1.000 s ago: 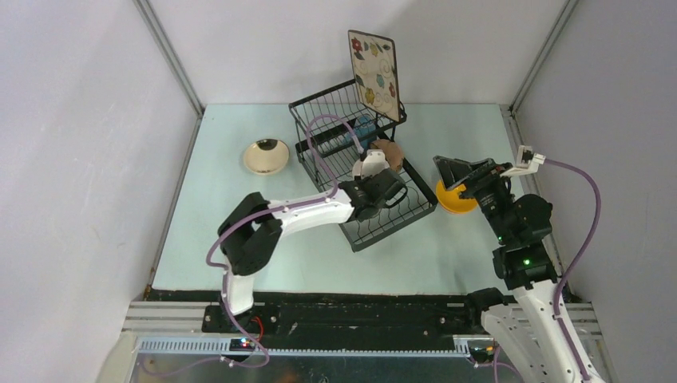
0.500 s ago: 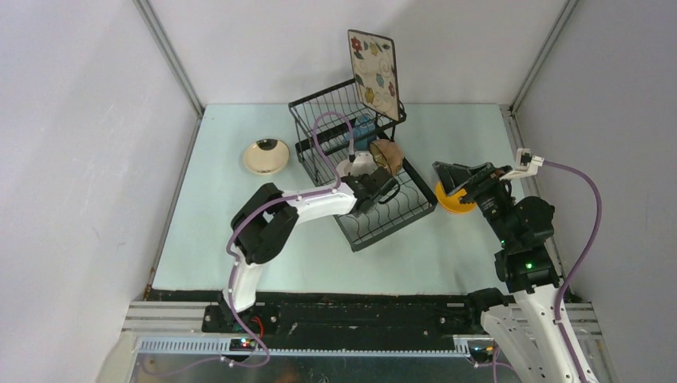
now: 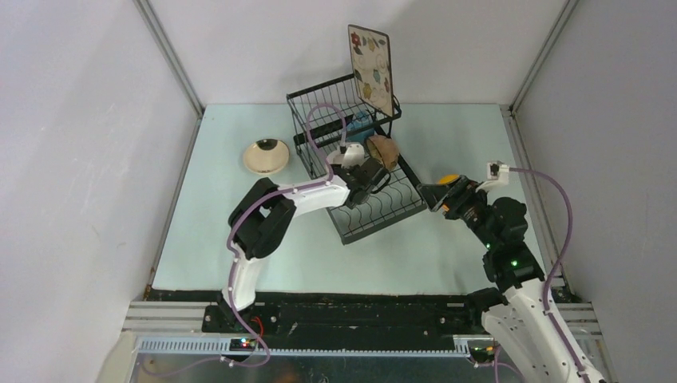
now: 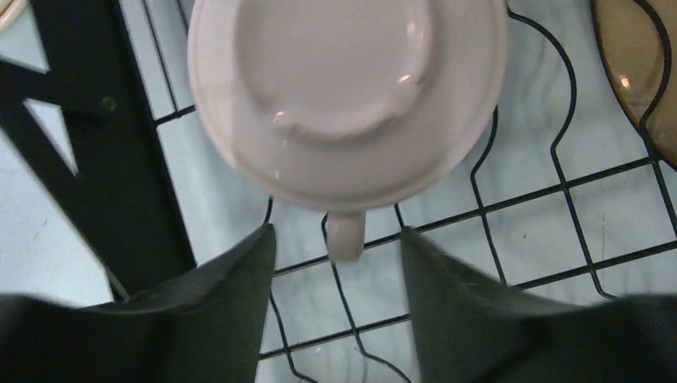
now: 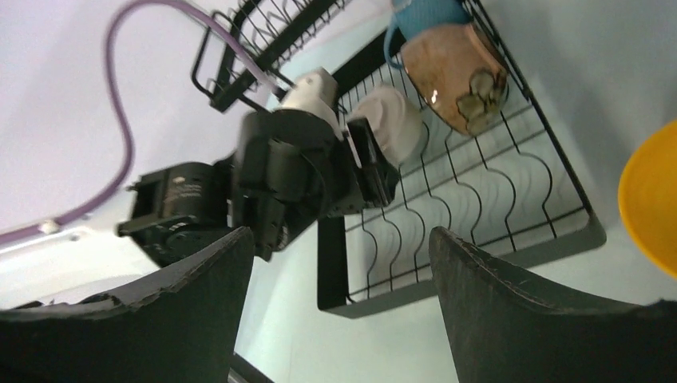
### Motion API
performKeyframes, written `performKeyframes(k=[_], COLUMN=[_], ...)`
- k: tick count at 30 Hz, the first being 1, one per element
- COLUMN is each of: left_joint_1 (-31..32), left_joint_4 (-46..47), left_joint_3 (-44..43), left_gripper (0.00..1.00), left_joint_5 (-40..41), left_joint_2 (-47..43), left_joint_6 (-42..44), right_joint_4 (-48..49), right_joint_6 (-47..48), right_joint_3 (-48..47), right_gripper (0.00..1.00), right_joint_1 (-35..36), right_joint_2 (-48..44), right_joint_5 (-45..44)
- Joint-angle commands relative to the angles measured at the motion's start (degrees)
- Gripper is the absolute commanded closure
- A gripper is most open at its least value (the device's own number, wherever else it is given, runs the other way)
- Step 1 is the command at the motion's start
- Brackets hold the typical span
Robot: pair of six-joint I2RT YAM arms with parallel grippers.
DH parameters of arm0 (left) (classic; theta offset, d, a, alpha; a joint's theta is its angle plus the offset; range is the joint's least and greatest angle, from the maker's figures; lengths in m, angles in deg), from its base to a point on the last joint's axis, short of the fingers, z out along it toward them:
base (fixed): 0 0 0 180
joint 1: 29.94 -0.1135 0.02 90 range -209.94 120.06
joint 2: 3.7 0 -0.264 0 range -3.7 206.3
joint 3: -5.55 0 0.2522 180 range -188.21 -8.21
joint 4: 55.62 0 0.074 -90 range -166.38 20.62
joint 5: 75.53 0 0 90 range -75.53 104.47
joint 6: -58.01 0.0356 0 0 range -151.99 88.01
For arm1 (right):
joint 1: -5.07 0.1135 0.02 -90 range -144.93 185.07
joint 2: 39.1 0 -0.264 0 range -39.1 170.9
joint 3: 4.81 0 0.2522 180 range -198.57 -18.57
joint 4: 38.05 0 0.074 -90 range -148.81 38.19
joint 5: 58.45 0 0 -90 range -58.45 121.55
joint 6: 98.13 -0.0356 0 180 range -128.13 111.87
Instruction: Load the mixed dishes into the dish rack
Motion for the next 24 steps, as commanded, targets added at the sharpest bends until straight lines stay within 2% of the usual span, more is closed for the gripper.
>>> performKeyframes(k=[1,3,10,17,22,24], left_joint_1=[0.2,1.5,7.3,9.8,9.7,8.7], left_joint_4=[3.6,2.0,2.5,4.8,6.9,7.2], left_joint_3=[1.8,1.9,8.0,24.0,38.7,42.4], left_gripper=[0.24,0.2,0.19,0.22,0.25,0.26], left_joint_5=[6.0,7.2,11.7,12.0,15.1,13.3], left_joint_2=[-4.8,-6.1,-15.9,-32.6,-42.8,-46.2], left_joint_6=[0.7,0.6,2.6,1.5,-2.3,-3.4], right_joint_4=[0.7,1.6,4.7,11.7,24.4,29.3], right_joint_6=[-0.4,-0.4,1.8,1.1,1.4,2.8], right_joint_3=[1.9,2.8,3.7,5.6,7.0,5.7], right_gripper=[0.17,0.17,0.22,0.3,0.42,0.47], right_joint_1=[1.9,2.6,8.0,15.0,21.2,24.1], right_joint_2=[0.6,1.1,6.2,12.4,21.3,26.9], right_joint_5=[-2.5,-3.2,-7.6,-14.1,-22.2,-24.4])
